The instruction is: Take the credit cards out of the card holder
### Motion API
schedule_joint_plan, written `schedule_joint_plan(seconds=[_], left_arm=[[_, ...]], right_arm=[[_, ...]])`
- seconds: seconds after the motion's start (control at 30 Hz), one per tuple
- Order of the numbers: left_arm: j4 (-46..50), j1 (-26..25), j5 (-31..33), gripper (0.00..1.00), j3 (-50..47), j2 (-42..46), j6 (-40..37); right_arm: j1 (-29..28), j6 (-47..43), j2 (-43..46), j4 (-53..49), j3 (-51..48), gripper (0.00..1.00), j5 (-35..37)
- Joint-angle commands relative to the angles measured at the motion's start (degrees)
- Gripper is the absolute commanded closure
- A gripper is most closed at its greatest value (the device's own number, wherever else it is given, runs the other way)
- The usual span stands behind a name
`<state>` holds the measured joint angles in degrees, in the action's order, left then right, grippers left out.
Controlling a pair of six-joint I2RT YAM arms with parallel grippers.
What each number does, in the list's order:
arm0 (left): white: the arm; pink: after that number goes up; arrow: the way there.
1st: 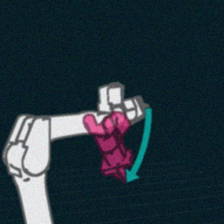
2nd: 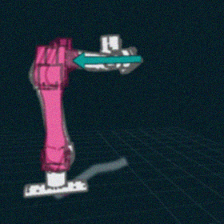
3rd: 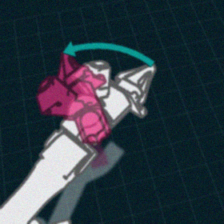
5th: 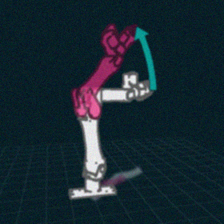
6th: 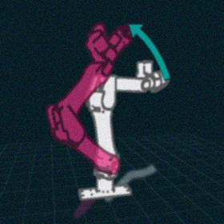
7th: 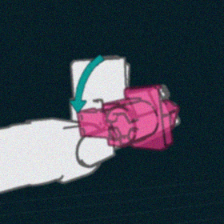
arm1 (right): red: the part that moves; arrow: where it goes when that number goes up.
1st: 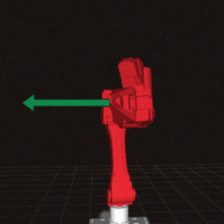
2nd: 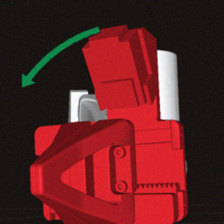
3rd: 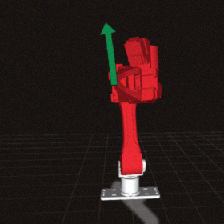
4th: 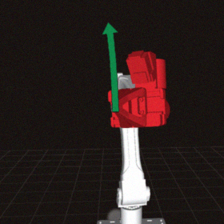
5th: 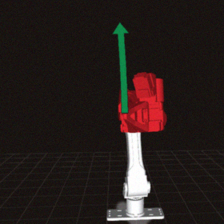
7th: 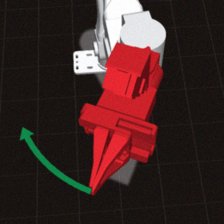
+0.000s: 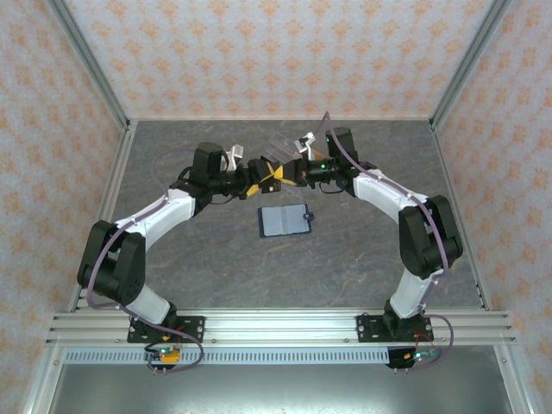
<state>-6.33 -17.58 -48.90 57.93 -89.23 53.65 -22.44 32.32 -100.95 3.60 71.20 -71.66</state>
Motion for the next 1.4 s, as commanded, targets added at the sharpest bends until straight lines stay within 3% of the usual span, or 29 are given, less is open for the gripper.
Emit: schedule_joint_plan(seconds=[0.0,0.4,0.47,0.67,0.9,1.2,1.37], left_arm=[[-6.8,0.6,-3.5,0.37,0.9,-0.7,3.2],[-10.3,1.0,-4.4,0.89,0.0,-0.4,6.3],[-10.9,1.1,-4.2,0.99,-0.3,-0.4,7.1],[-11.6,1.0,-1.1,1.00,-0.9,0.5,9.6],[-15.3,1.1,4.3,1.00,-2.1,1.4,14.2],[-14.6,1.2,7.1,1.00,-3.1,1.6,15.0],[-10.8,2.0,8.5,0.97,-3.8,2.5,13.7]], right_arm=[[0.5,1.4,0.0,4.2,2.3,1.00,-3.7],[1.4,1.8,0.2,4.9,1.5,1.00,-3.8],[1.4,3.1,0.7,7.2,0.5,0.95,-3.4],[1.3,14.7,1.3,15.8,-3.1,0.68,-0.2],[-0.1,30.1,1.2,32.6,-9.5,0.66,3.0],[-1.2,34.0,1.0,36.6,-10.4,0.84,6.4],[-1.1,24.9,1.1,25.5,-8.0,1.00,8.8]])
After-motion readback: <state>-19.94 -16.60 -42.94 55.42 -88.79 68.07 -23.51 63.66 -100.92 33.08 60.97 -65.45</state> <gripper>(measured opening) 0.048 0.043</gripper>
